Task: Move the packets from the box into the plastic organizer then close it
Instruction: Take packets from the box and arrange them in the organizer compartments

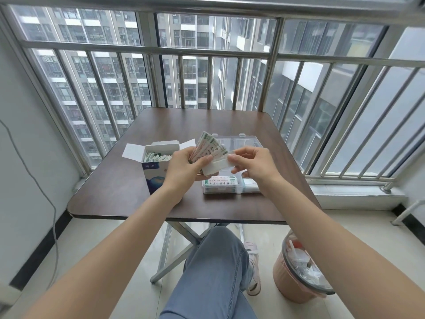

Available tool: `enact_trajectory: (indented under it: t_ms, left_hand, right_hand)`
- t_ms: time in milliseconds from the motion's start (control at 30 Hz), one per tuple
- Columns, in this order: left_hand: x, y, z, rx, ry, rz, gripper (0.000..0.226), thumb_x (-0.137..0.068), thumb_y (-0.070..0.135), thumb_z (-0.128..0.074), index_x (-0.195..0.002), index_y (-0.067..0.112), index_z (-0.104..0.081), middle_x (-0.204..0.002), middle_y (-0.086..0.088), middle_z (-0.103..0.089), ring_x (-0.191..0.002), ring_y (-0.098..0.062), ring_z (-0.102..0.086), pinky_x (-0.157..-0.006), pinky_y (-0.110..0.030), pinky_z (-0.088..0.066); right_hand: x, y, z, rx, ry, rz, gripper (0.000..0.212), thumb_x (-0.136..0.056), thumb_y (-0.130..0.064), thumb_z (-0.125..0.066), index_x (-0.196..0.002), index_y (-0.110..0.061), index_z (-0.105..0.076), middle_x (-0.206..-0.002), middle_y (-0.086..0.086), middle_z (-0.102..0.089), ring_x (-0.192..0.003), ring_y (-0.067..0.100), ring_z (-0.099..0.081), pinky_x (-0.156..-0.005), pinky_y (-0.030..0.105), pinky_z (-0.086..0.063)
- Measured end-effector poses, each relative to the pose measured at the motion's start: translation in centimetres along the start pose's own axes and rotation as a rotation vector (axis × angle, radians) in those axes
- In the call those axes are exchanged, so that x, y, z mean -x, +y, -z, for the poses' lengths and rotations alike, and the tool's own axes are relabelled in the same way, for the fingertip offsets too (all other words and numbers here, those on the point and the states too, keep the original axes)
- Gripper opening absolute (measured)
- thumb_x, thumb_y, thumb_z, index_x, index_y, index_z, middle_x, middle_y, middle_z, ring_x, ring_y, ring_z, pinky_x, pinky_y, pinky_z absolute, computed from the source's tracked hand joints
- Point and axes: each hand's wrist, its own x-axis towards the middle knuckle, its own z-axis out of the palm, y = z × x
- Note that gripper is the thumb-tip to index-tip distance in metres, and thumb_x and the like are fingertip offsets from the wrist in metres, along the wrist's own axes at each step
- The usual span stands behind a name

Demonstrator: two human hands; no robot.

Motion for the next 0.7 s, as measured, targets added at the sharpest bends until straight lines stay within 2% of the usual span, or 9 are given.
enact_trajectory:
  t_ms: [133,200,300,400,467,533,600,700]
  left_hand:
    - [-0.4,-0.2,-0.5,-0.020,0.013,0.018,0.013,-0.091,0.008,-0.059,-0.104,0.005,-0.062,-0.089,-0.009,-0.069,-0.063,-0.018,-0.070,-0.055,-0.024,-0.058]
    - [-0.7,-0.1,-1.0,-0.012,0.004,0.033,0.015,-0.093,0.008,-0.057,-0.107,0.005,-0.061,-0.087,-0.007,-0.069,-0.058,-0.017,-0.070,-0.053,-0.022,-0.056]
    - [-1.3,0.0,-1.5,-0.006,-0.006,0.038,0.019,-0.094,0.009,-0.055,-0.112,0.003,-0.059,-0.091,-0.009,-0.069,-0.061,-0.020,-0.071,-0.054,-0.021,-0.056]
    - [-2.0,0.0,-2.6,-0.010,-0.006,0.054,0.021,-0.095,0.010,-0.054,-0.114,0.004,-0.059,-0.094,-0.008,-0.069,-0.064,-0.024,-0.072,-0.054,-0.022,-0.056]
    - [-2.6,-0.1,-3.4,-0.031,0.002,0.054,0.020,-0.095,0.010,-0.053,-0.114,0.005,-0.058,-0.090,-0.008,-0.069,-0.061,-0.022,-0.071,-0.052,-0.021,-0.056]
    - [-3.2,0.0,-4.1,-0.060,0.020,0.049,0.020,-0.096,0.010,-0.052,-0.114,0.006,-0.058,-0.089,-0.008,-0.069,-0.057,-0.018,-0.070,-0.050,-0.020,-0.055]
    - [-3.9,-0.1,-4.6,-0.082,0.039,0.043,0.019,-0.096,0.010,-0.052,-0.113,0.006,-0.058,-0.090,-0.009,-0.069,-0.053,-0.015,-0.069,-0.048,-0.020,-0.053]
    - [-4.8,-0.6,-5.2,-0.138,0.049,0.046,0.015,-0.095,0.011,-0.053,-0.109,0.007,-0.059,-0.088,-0.008,-0.069,-0.050,-0.012,-0.067,-0.046,-0.020,-0.051]
  right_hand:
    - [0.0,0.2,0.9,-0.066,0.038,-0.025,0.008,-0.084,-0.010,-0.069,-0.079,-0.011,-0.062,-0.061,-0.006,-0.067,-0.046,0.008,-0.062,-0.043,0.017,-0.040]
    - [-0.1,0.2,1.9,-0.174,0.056,-0.039,0.011,-0.085,-0.005,-0.066,-0.077,-0.010,-0.061,-0.065,0.000,-0.067,-0.049,0.009,-0.065,-0.045,0.015,-0.046]
    - [-0.5,0.1,2.9,-0.367,0.028,-0.059,0.007,-0.086,-0.002,-0.063,-0.079,-0.004,-0.060,-0.072,0.010,-0.068,-0.060,0.016,-0.069,-0.059,0.017,-0.055]
    - [-0.9,0.3,4.2,-0.434,0.007,-0.092,0.016,-0.088,-0.012,-0.062,-0.078,0.001,-0.061,-0.070,0.010,-0.068,-0.069,0.018,-0.069,-0.071,0.020,-0.057]
    - [-1.5,0.5,5.2,-0.389,0.030,-0.089,0.015,-0.086,-0.009,-0.063,-0.076,0.001,-0.062,-0.071,0.011,-0.065,-0.071,0.018,-0.067,-0.072,0.018,-0.056]
    - [-2.3,0.7,6.3,-0.240,0.062,-0.065,0.006,-0.081,0.002,-0.067,-0.077,-0.001,-0.063,-0.076,0.011,-0.064,-0.074,0.018,-0.064,-0.074,0.017,-0.056]
    - [-3.0,1.1,7.4,-0.076,0.079,-0.062,0.011,-0.077,0.007,-0.069,-0.082,-0.002,-0.065,-0.080,0.011,-0.066,-0.076,0.016,-0.064,-0.075,0.018,-0.055]
    - [-3.9,1.9,8.4,0.069,0.083,-0.048,0.019,-0.077,0.011,-0.067,-0.095,0.004,-0.066,-0.080,0.008,-0.065,-0.071,0.012,-0.062,-0.063,0.012,-0.051]
